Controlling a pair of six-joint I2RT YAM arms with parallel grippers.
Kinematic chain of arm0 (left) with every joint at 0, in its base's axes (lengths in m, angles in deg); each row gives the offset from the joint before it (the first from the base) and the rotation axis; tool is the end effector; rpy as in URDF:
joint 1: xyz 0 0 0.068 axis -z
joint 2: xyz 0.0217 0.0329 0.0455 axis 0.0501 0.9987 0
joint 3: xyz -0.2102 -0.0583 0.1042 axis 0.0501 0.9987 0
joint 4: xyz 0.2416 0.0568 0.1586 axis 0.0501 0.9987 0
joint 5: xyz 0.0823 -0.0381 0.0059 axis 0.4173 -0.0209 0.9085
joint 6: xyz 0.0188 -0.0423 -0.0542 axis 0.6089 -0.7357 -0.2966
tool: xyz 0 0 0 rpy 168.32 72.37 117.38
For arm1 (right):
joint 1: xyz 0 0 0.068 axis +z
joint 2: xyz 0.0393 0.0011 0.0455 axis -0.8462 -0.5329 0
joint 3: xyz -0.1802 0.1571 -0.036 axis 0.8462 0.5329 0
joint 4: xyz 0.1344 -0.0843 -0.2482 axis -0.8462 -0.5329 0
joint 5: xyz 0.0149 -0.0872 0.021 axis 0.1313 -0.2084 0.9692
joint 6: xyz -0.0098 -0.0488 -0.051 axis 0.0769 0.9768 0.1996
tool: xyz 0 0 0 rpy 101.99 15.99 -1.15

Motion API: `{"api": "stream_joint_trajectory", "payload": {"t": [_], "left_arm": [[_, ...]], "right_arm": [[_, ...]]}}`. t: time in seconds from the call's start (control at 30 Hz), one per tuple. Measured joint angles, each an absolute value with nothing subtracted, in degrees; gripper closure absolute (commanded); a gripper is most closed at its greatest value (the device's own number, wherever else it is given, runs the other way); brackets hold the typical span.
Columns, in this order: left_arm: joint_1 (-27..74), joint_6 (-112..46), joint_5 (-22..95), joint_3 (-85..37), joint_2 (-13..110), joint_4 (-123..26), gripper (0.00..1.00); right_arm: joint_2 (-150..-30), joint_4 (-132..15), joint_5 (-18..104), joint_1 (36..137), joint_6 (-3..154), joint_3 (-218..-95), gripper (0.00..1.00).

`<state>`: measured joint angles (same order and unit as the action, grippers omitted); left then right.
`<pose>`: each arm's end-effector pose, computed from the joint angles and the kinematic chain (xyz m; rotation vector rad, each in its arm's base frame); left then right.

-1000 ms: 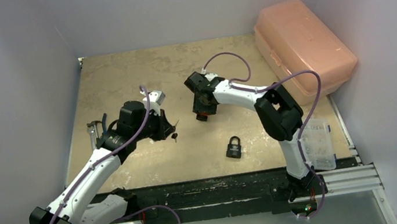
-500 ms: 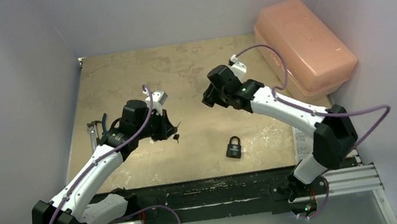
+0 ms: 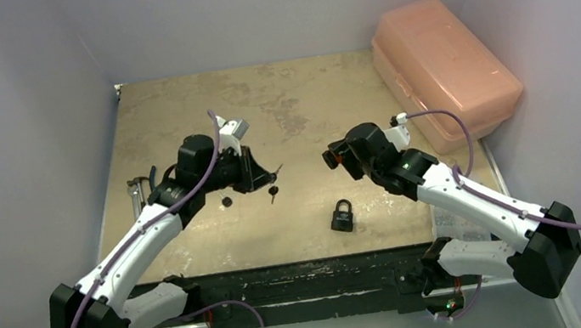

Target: Unlock with the key

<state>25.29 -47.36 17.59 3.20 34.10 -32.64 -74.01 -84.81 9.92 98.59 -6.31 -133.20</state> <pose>0.2543 -0.1664 0.2357 0.3540 2.1711 -1.0466 0.2483 0.1805 0.2380 1.1432 1.9824 0.7367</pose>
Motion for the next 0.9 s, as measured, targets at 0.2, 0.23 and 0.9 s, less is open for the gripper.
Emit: {"api": "stream_joint_trajectory", "payload": {"t": [0.2,0.23,0.9], "left_arm": [[25.29,-45.83,13.57,-6.11,41.51,-32.95,1.00],[25.29,-45.48,13.37,-7.31,42.41,-33.03,1.00],[25.29,-43.01,19.40,-4.45,40.03,-31.55,1.00]], "right_arm": [[-72.22,-78.27,11.18,98.59,-5.17,-130.93,1.00],[-71.37,-75.52,11.42,98.59,-4.47,-129.88,1.00],[-86.78,-61.62,14.29,102.55,-0.23,-138.95,1.00]]}}
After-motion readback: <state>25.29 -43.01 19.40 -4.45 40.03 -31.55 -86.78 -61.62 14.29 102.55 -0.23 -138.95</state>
